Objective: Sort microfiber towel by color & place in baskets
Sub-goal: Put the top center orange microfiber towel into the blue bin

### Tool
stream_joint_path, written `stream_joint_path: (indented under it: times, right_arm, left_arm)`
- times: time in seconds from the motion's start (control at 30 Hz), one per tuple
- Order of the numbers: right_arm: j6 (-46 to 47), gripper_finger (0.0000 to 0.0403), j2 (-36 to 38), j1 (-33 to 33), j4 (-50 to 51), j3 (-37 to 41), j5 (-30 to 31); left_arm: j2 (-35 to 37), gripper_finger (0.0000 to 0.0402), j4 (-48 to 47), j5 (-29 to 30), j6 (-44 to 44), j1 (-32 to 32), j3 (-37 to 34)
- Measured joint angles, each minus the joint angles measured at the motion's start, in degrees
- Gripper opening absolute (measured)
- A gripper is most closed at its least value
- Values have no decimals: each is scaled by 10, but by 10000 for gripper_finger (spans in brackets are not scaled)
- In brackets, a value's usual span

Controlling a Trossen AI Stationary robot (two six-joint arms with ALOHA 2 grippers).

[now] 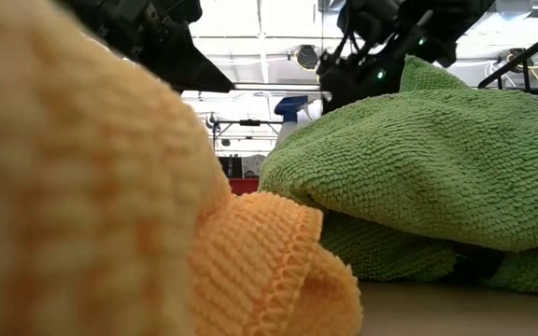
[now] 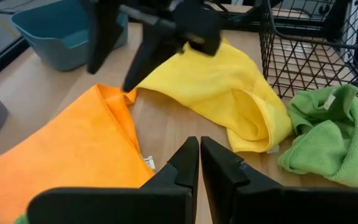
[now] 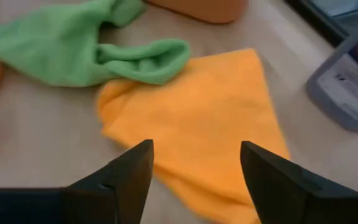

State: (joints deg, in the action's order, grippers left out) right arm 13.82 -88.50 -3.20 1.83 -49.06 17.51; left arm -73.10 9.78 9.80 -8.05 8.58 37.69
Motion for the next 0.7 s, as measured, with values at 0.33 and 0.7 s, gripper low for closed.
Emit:
stream_joint_path:
  times: [0.33, 0.7]
  right_arm:
    - [2, 305, -118, -29, -56, -40, -13]
    - [-16, 309, -228, -65, -1, -129, -66]
  left_arm:
    - [0, 24, 4, 0, 11, 0, 0]
    - [0, 24, -7, -6, 13, 2, 0]
